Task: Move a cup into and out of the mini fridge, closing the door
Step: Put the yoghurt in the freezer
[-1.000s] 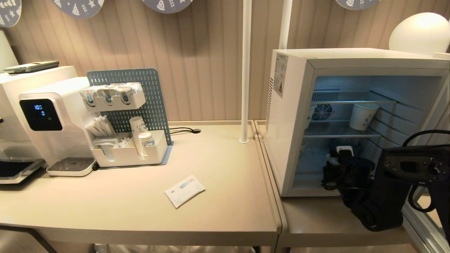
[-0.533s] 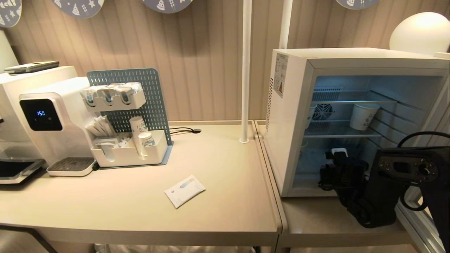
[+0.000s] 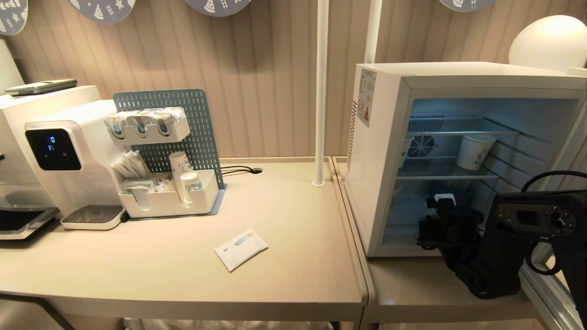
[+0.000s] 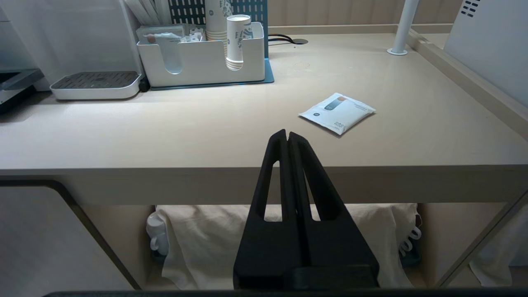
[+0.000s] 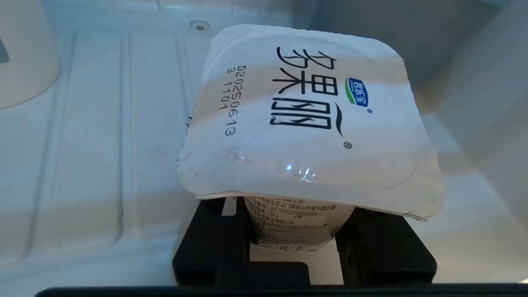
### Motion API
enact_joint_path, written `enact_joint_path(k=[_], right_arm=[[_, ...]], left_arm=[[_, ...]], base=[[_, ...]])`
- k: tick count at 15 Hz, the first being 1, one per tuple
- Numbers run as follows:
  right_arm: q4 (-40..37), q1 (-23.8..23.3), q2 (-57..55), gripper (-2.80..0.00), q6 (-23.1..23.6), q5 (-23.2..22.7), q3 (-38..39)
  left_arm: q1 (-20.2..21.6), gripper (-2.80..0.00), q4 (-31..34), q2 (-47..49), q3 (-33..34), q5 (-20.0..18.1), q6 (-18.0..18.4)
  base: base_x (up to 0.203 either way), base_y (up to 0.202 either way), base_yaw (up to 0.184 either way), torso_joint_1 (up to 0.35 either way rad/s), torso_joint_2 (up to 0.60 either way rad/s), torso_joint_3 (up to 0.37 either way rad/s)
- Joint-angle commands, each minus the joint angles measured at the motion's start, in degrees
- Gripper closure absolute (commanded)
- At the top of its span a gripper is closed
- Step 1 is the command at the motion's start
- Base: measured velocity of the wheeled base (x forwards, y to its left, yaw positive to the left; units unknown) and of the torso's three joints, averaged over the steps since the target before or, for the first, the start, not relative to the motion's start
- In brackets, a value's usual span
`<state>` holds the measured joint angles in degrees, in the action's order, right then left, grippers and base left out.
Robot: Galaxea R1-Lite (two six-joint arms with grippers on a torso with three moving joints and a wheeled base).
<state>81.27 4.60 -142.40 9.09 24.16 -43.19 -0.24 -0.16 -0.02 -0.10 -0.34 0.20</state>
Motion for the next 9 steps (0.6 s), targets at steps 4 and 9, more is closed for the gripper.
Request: enact_joint_path(k=[4, 9], right_arm=[[0.27, 0.36, 8.78, 0.00, -0.22, -1.03, 6.42], [0.73, 0.87, 12.21, 0.00, -0.52, -1.17, 10.63]], left_arm=[[-0.02, 0.00, -0.02, 0.02, 0.01, -0.01, -0.02], [0.04, 0.00, 0.01, -0.01, 0.01, -0.01, 0.01]], base=[[0.000, 0.000, 0.000, 0.000, 0.00, 0.000], [0.000, 0.000, 0.000, 0.000, 0.00, 0.000]])
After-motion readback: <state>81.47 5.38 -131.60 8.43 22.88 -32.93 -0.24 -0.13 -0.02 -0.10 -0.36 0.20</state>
